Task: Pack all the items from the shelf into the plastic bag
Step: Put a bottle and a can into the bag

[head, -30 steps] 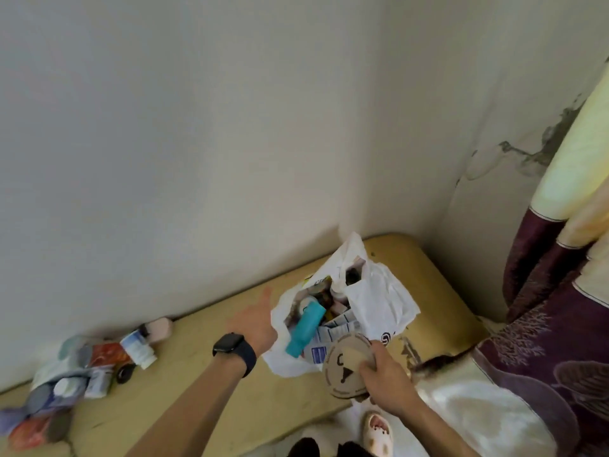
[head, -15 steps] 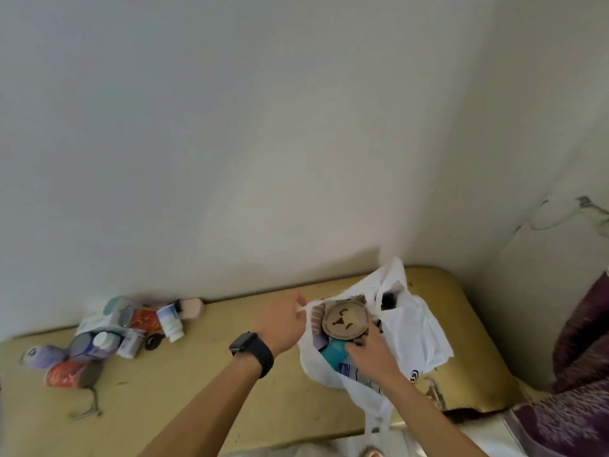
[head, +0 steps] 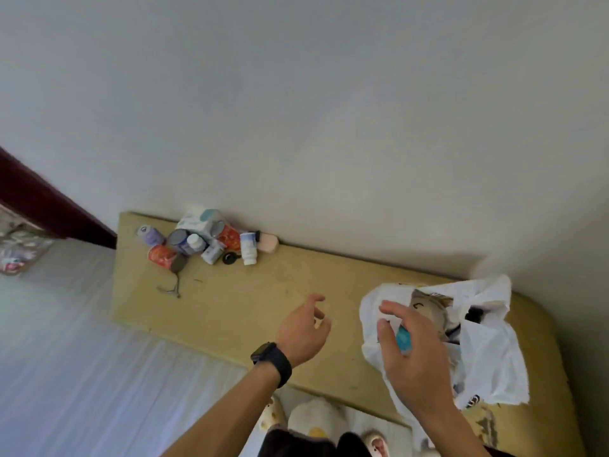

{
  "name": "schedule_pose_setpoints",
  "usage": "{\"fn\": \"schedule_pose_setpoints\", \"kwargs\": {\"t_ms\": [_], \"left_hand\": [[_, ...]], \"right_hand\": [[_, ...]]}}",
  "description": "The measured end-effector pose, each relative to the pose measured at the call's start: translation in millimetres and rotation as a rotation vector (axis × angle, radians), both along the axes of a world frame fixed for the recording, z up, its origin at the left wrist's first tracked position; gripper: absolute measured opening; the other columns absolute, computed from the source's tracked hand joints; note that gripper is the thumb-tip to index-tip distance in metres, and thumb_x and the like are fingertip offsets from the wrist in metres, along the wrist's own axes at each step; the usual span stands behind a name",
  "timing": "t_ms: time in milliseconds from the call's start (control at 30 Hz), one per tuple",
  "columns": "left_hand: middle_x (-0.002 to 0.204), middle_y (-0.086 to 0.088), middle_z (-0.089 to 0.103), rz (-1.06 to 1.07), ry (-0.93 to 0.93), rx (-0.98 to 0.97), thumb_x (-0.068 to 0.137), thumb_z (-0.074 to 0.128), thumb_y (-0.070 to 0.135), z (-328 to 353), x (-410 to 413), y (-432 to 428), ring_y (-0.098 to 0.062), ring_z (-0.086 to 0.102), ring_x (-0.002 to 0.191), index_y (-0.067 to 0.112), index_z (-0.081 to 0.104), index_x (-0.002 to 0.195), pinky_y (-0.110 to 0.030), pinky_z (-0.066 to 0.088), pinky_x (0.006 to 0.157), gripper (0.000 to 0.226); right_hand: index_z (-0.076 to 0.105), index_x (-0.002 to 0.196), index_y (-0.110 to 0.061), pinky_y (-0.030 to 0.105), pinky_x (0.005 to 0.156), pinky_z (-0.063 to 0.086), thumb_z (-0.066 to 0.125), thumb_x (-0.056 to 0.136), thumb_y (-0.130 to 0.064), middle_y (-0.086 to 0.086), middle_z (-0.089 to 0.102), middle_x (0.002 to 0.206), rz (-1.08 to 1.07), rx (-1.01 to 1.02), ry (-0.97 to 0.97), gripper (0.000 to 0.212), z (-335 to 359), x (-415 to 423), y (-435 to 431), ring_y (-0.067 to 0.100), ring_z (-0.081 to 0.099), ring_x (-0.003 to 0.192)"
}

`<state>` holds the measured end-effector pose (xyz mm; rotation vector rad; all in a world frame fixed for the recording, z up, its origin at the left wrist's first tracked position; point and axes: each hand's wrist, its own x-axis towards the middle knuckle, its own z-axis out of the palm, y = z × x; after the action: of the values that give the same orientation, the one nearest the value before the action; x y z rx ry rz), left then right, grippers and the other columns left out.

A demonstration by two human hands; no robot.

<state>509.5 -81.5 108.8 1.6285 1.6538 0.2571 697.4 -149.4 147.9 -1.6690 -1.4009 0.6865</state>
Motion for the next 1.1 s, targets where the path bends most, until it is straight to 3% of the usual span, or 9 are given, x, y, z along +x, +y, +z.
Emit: {"fn": "schedule_pose_setpoints", "kwargs": {"t_ms": [200,400,600,733,833,1000,1100], "left_hand": [[0.124,0.006,0.057,0.191,0.087,-0.096,0.096,0.050,0.039,-32.1,-96.6,-14.4,-0.014,0.059,0.103,0.031,0.035,0.140,-0.034,0.052,0.090,0.047],[0.132,-0.002,0.054,0.289,0.190,-0.231,0.094,0.047,0.037,-69.4,-203.3,1.7,-0.022,0.057,0.110,0.026,0.035,0.141,-0.039,0.051,0.092,0.050],[0.140,-0.007,0.045,0.331,0.285,-0.343,0.094,0.046,0.033,-100.8,-309.1,30.8,-0.029,0.049,0.122,0.022,0.034,0.144,-0.043,0.045,0.098,0.053],[0.146,-0.006,0.039,0.350,0.330,-0.346,0.093,0.049,0.029,-121.9,-373.5,51.7,-0.028,0.041,0.131,0.022,0.035,0.145,-0.043,0.040,0.105,0.055],[0.150,-0.006,0.036,0.347,0.364,-0.323,0.092,0.049,0.026,-134.2,-416.0,68.9,-0.029,0.037,0.135,0.022,0.034,0.146,-0.044,0.036,0.108,0.056],[0.161,-0.007,0.018,0.192,0.518,-0.256,0.088,0.049,0.013,-163.0,-465.9,108.9,-0.028,0.019,0.146,0.025,0.022,0.152,-0.048,0.023,0.117,0.070],[0.163,-0.002,0.011,0.093,0.598,-0.187,0.088,0.044,0.004,-181.7,-479.3,131.3,-0.026,0.013,0.149,0.026,0.017,0.154,-0.049,0.019,0.118,0.074]], "right_hand": [[0.067,0.107,-0.028,0.006,0.092,0.033,0.057,0.089,-0.031,-0.019,0.063,0.107,0.283,-0.002,-0.131,0.021,-27.5,-81.6,39.2,0.002,0.053,0.101],[0.054,0.134,-0.028,0.022,0.104,0.035,0.051,0.096,-0.031,-0.009,0.058,0.133,0.715,-0.308,-0.409,0.038,-72.8,-179.6,92.8,0.012,0.047,0.126],[0.043,0.142,-0.025,0.034,0.105,0.041,0.048,0.096,-0.036,0.000,0.055,0.142,0.785,-0.586,-0.582,0.048,-102.4,-267.3,154.4,0.020,0.048,0.129],[0.030,0.148,-0.019,0.035,0.103,0.042,0.052,0.094,-0.040,0.009,0.047,0.147,0.733,-0.748,-0.591,0.063,-126.9,-308.4,196.8,0.026,0.050,0.129],[0.019,0.153,-0.018,0.037,0.099,0.042,0.059,0.090,-0.043,0.014,0.042,0.146,0.567,-0.793,-0.540,0.079,-144.0,-332.6,237.7,0.032,0.051,0.126],[0.020,0.152,-0.015,0.043,0.097,0.043,0.072,0.083,-0.033,0.022,0.036,0.146,0.195,-0.627,-0.403,0.088,-169.5,-362.2,307.4,0.041,0.049,0.124],[0.023,0.152,-0.022,0.042,0.095,0.045,0.073,0.080,-0.027,0.021,0.035,0.145,0.146,-0.600,-0.431,0.088,-187.7,-364.4,338.9,0.041,0.051,0.122]]}}
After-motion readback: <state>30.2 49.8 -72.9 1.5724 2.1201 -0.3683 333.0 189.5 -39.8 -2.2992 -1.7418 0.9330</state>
